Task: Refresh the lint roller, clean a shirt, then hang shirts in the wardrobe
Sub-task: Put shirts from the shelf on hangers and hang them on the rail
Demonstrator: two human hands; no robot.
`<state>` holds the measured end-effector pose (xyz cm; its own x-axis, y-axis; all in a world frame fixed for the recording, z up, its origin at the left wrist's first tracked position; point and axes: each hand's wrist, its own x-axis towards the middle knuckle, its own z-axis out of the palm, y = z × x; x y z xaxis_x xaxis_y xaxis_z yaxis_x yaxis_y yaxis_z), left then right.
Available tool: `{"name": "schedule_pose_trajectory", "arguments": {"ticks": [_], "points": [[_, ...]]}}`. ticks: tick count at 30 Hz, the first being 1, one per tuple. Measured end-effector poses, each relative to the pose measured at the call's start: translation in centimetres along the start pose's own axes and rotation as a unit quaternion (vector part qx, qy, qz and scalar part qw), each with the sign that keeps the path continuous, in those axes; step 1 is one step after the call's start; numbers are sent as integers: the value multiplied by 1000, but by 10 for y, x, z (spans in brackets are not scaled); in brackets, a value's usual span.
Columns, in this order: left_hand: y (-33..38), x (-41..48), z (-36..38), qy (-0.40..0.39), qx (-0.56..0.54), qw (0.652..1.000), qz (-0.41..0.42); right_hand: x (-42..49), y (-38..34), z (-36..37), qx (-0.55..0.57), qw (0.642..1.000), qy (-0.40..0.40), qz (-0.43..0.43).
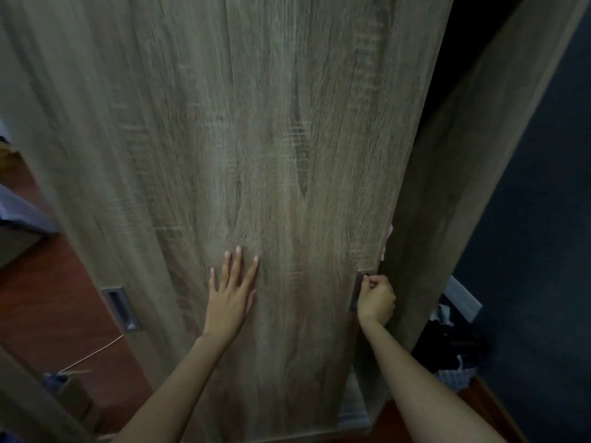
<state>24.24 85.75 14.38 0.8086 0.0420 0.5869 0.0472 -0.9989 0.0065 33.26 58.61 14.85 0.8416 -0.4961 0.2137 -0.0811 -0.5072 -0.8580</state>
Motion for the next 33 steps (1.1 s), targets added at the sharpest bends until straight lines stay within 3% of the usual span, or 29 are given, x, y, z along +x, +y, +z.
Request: {"name": "schedule_pose_trajectory", "arguments": {"ticks": [3, 7, 16, 33], "points": [[16, 5, 7, 3, 5, 1000, 18, 2, 2, -11, 36, 999, -21, -26], [34, 13, 15, 9, 27, 998, 57, 6, 17, -19, 106, 992, -75, 6], [60, 35, 33, 29, 84, 988, 128, 29, 50, -37, 79, 969, -235, 12], [103, 58, 48, 47, 107, 978, 172, 76, 68, -72, 129, 960, -245, 45]]}}
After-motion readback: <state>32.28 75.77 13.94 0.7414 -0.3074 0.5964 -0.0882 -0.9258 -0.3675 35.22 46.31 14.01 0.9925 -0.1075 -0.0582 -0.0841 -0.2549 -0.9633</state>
